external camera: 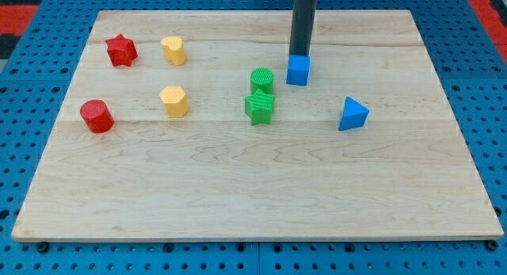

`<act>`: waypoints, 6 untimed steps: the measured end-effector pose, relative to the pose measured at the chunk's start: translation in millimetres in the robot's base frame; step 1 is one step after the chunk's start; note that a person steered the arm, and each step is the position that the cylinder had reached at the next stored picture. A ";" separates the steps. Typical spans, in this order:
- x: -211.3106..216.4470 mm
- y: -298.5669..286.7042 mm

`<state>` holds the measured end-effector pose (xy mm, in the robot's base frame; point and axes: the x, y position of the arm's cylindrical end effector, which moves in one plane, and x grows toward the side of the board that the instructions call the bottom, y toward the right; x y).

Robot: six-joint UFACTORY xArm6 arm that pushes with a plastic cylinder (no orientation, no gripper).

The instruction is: Push blue cube closer to the green circle

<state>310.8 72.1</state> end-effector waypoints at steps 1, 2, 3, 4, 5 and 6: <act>0.0 50.3; 1.8 79.6; 15.1 58.3; 34.1 21.4; 48.8 -5.5; 54.4 4.3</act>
